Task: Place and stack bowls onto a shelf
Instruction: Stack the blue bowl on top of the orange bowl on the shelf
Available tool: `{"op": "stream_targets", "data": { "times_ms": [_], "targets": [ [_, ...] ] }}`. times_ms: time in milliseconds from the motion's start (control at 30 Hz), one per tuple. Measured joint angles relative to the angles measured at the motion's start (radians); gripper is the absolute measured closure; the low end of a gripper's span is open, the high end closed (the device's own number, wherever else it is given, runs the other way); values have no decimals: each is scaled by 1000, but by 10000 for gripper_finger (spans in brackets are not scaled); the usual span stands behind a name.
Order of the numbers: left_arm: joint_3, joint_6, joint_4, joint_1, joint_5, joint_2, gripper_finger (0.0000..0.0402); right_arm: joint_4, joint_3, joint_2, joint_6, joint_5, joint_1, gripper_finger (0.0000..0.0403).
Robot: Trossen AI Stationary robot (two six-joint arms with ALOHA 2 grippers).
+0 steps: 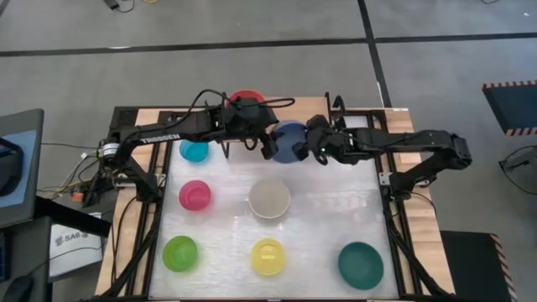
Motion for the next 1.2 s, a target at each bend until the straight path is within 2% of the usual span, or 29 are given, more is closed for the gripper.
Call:
{"op": "stream_targets", "data": {
  "times_ms": [133,267,333,533,667,767,900,1067,1200],
  "targets": [
    [1,4,6,1,-49,-7,270,15,29,6,-73,14,-2,366],
    [1,30,-4,5,-86,-10,358,16,36,4,-67,1,-6,342],
    [-1,42,-9,5,-113,-7,386,18,38,-4,-58,-21,-6,330],
    [9,55,-35,37,-63,-7,396,55,37,-59,-56,-87,4,260],
    [51,87,-97,96,28,-7,401,103,37,-108,-50,-89,3,199],
    [81,133,-166,156,38,-9,401,130,37,-136,-24,-71,-3,169],
    [117,171,-217,262,51,-11,401,105,37,-140,37,-74,-9,161],
    [122,124,-228,412,215,-11,401,22,36,-126,137,-94,3,168],
    [111,123,-256,498,245,-10,401,-21,36,-107,210,-97,19,170]
  ]
}}
